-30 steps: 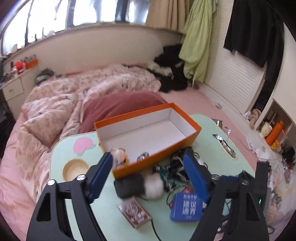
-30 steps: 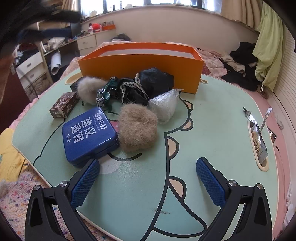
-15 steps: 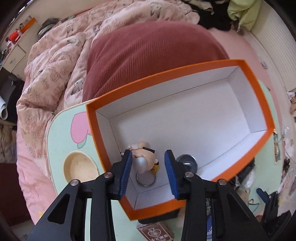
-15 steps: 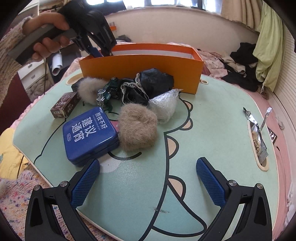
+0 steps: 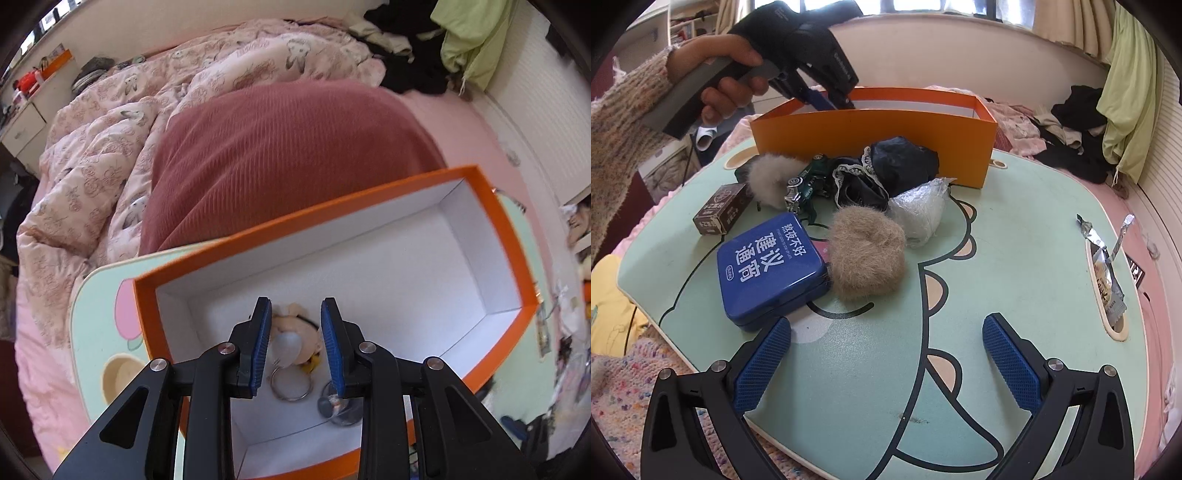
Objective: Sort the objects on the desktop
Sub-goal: 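Lift the figurine keychain out and set it on the table with the left tool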
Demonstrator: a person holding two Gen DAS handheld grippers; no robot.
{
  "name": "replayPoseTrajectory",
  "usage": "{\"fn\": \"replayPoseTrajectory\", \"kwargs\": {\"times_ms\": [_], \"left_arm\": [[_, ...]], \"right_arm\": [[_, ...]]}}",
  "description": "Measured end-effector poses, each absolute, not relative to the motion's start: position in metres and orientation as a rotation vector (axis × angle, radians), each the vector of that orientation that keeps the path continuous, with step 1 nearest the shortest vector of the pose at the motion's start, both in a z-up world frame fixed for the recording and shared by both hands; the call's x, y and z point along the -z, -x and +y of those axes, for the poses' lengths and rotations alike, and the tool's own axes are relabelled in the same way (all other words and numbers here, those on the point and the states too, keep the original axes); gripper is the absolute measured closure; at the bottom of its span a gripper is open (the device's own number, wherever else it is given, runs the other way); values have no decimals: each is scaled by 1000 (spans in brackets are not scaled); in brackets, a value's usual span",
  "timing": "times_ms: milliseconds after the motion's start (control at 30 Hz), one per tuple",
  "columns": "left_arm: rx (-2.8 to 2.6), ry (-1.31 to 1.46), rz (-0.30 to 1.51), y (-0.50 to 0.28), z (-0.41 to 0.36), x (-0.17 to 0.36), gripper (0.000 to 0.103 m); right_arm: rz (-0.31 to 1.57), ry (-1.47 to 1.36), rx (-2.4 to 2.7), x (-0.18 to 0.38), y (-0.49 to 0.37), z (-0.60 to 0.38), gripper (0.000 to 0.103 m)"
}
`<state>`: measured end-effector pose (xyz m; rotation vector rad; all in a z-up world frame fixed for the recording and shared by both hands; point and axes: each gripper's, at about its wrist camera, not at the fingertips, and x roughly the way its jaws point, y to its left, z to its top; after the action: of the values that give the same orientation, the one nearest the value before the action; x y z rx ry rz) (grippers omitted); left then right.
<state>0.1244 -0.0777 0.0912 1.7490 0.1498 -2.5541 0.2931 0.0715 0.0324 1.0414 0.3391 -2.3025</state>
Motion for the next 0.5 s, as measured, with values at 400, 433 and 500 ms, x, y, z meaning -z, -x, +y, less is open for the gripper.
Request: {"fn": "replayPoseTrajectory", "kwargs": {"times_ms": [400,433,500], "left_arm": [[2413,-1759,6,-125,-65,-72,51],[2400,-1751,-30,-123,-63,-70,55],[2404,-1732,-83,-122,-61,-70,59]], "right_arm": [[341,-1039,2303,-32,-294,71,0],[340,-1039,2303,-32,-294,71,0],[336,-1040,2302,-32,-294,70,0]]}}
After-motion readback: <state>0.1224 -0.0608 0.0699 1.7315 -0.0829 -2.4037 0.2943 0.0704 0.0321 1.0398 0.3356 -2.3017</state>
